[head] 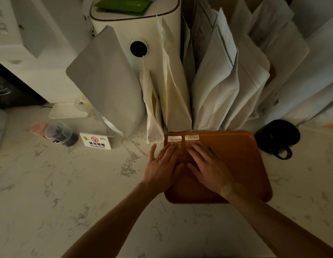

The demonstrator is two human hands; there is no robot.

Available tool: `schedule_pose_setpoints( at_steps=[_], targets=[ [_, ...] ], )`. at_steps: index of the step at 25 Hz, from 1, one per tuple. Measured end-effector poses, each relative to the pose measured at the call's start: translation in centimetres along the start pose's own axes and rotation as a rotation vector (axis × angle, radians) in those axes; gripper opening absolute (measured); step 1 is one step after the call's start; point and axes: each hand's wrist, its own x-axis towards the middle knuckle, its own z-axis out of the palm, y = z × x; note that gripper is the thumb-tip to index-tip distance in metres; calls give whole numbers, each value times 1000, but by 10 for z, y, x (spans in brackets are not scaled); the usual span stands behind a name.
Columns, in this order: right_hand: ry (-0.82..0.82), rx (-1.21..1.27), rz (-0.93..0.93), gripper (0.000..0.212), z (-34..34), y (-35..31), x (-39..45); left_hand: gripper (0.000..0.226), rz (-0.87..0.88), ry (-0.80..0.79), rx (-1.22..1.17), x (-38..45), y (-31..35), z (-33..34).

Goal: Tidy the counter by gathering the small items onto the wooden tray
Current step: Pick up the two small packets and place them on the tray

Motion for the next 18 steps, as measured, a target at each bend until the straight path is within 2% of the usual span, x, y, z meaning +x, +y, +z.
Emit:
schedule_pose_setpoints(
  at_steps=[4,8,13,16,18],
  targets=[
    [117,23,15,47,0,-4,-9,57,-19,75,-89,-9,3,0],
    [259,7,-12,23,0,-13,-29,44,-148,214,-222,-34,9,1],
    [166,48,-21,19,-5,-30,-47,32,-233,272,-318,-80,12,4],
    [80,88,-84,22,-5,-44,-53,26,-226,211,-318,-108,6,0],
    [39,68,-139,24,-4,-59,-55,29,-213,159,-283,-128,-1,-4]
  ],
)
